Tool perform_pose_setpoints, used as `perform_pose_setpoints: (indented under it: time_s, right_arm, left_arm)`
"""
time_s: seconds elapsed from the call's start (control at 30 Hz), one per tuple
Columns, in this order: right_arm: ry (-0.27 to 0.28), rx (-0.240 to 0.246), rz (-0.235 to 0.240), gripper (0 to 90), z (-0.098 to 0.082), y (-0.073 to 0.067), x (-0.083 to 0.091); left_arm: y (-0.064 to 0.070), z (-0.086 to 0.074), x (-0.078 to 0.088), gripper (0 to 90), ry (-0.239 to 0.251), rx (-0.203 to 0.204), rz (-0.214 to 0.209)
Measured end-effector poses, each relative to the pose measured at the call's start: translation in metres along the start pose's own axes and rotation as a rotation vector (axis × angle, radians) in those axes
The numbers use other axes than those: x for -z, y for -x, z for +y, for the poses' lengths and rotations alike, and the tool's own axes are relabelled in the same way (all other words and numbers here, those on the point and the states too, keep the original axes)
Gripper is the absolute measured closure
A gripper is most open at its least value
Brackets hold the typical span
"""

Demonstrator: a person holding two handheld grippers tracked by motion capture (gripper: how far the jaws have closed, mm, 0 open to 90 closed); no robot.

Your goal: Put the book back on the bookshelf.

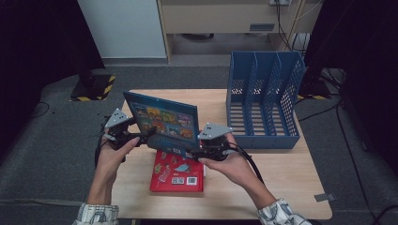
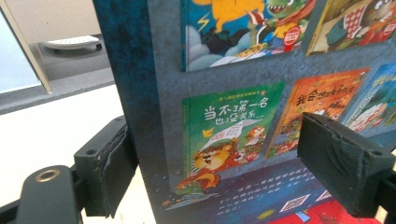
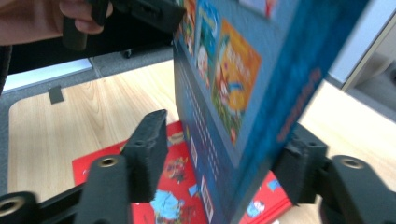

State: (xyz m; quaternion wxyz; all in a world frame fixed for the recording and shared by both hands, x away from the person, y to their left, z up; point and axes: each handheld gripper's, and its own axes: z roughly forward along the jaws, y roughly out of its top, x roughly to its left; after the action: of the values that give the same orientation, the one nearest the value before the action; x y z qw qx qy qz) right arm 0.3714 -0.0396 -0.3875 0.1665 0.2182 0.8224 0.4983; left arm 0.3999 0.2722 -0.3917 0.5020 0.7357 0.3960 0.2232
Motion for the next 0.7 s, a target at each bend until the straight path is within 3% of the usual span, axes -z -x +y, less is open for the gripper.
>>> perform_pose_setpoints:
  time_s: [0.23,0.33,0.47,0.7]
  right_arm:
    - [0.021,0.010,0.016,33.6,0.014,0.001,-0.004]
    - [0.021,0.000,0.040,26.9,0.019,0.006,-0.007]
    - [0.018,-0.006,0.058,27.2,0.025,0.011,-0.007]
    - [0.067,-0.033,0.077,33.8,0.044,0.025,-0.003]
  left_arm:
    - [0.000,0.000,0.000,13.8,0.000,-0.001,0.000]
    - [0.000,0.000,0.000,13.8,0.002,0.000,0.000]
    - [0.000,0.000,0.001,13.8,-0.004,-0.004,-0.002]
    - [0.000,0.000,0.000,13.8,-0.004,-0.004,-0.001]
